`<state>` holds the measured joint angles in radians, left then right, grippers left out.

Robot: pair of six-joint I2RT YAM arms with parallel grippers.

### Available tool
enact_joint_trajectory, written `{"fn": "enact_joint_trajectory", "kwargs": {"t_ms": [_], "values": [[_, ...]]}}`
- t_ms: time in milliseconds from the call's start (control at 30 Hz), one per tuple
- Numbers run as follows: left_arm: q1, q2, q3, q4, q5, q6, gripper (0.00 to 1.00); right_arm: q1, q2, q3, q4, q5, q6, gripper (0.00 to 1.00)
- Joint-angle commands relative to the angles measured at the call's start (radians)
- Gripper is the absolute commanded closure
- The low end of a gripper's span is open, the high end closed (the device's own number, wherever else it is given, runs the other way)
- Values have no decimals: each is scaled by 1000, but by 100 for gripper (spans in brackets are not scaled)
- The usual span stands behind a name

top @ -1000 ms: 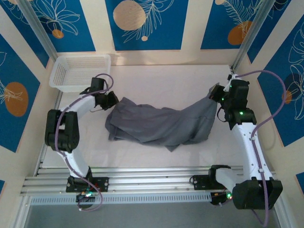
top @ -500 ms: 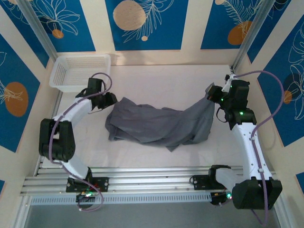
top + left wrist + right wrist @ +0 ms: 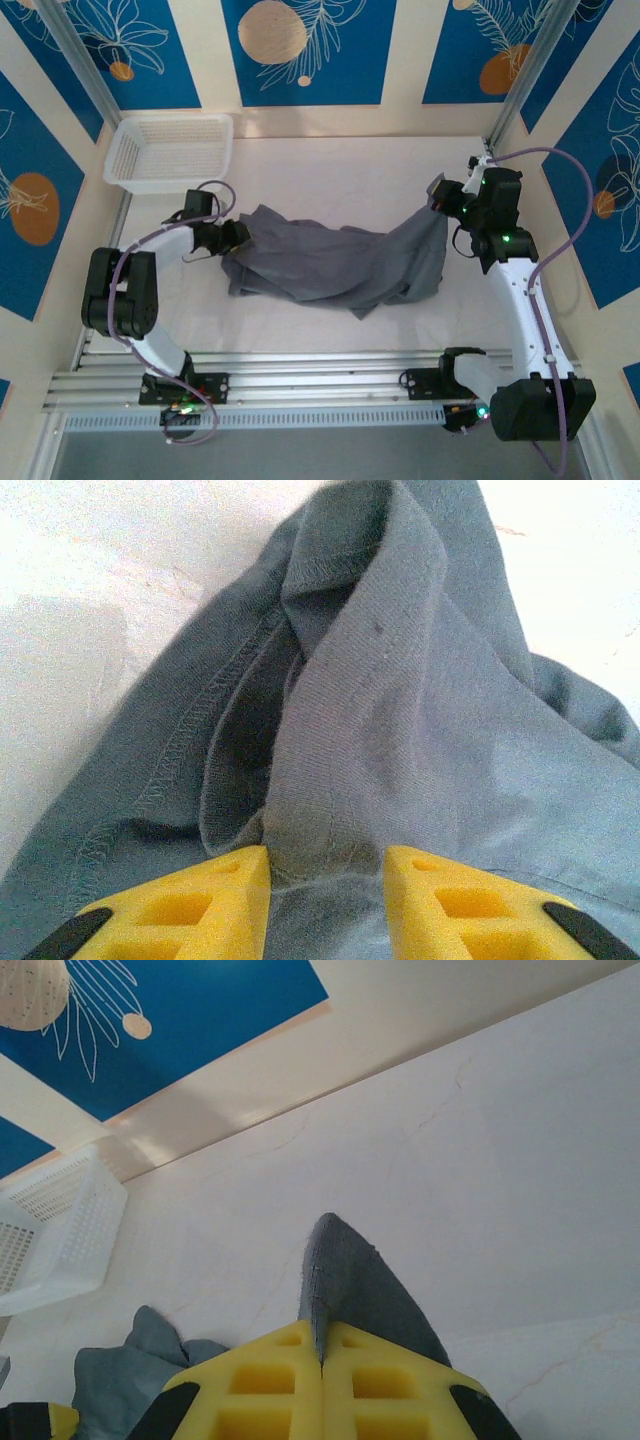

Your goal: Fold the inside-out t-shirt

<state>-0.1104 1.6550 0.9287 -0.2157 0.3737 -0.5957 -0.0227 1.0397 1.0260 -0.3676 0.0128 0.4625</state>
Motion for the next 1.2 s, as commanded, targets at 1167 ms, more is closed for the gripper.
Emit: {"fn": "enact_joint_trajectory", "kwargs": {"t_ms": [1167], "values": [[18,2,14,62,105,13,81,36,14,32,17,-8,-4,100]]}}
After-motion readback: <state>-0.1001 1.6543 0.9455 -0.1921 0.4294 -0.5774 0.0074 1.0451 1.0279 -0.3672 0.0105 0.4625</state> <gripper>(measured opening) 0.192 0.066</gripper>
